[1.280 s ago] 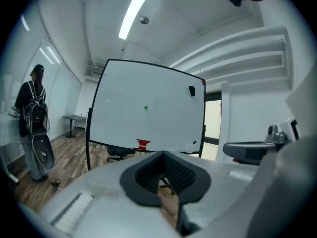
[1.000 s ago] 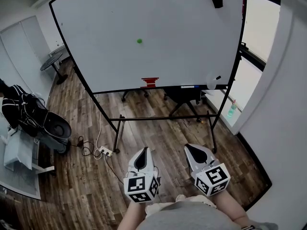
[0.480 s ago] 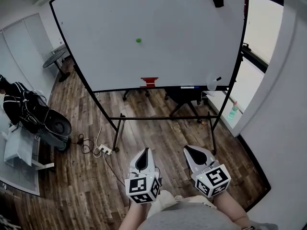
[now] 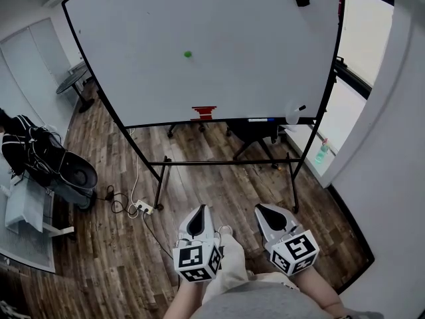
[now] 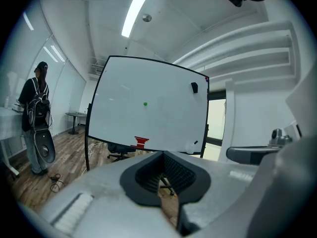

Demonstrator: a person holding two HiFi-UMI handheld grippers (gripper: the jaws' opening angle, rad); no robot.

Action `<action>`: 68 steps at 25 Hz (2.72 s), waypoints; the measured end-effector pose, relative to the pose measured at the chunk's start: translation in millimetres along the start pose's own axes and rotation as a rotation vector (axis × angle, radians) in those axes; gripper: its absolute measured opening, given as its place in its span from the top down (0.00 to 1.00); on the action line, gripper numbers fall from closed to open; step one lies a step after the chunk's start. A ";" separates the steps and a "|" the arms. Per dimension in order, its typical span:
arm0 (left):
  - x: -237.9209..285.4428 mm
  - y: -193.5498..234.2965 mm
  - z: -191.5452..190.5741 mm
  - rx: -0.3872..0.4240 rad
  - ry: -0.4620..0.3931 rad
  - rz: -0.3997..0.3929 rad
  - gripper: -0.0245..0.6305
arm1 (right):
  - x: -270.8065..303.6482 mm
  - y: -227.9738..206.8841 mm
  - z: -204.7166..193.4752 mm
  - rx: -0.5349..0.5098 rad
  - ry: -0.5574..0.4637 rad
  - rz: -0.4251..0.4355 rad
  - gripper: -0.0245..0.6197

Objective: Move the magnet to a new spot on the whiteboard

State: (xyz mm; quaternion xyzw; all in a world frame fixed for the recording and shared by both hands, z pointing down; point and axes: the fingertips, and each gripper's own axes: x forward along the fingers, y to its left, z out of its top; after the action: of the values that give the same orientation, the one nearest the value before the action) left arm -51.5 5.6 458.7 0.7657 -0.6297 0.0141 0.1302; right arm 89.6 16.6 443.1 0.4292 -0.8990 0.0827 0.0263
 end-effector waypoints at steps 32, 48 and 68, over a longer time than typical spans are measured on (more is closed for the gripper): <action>242.6 100.7 74.3 0.006 -0.019 -0.002 0.96 | 232.3 -122.3 56.8 -0.041 -0.019 -0.008 0.96; 351.9 139.1 142.9 0.076 -0.050 -0.058 0.96 | 330.6 -148.6 80.3 -0.076 -0.032 -0.016 0.96; 456.5 130.4 281.4 0.189 -0.209 -0.069 0.81 | 367.9 -181.1 78.3 -0.063 -0.023 -0.067 0.96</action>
State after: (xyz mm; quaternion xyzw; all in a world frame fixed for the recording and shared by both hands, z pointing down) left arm -123.5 -516.7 295.5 0.7929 -0.6092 -0.0110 -0.0085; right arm 0.1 -391.0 432.3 0.4587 -0.8867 0.0484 0.0325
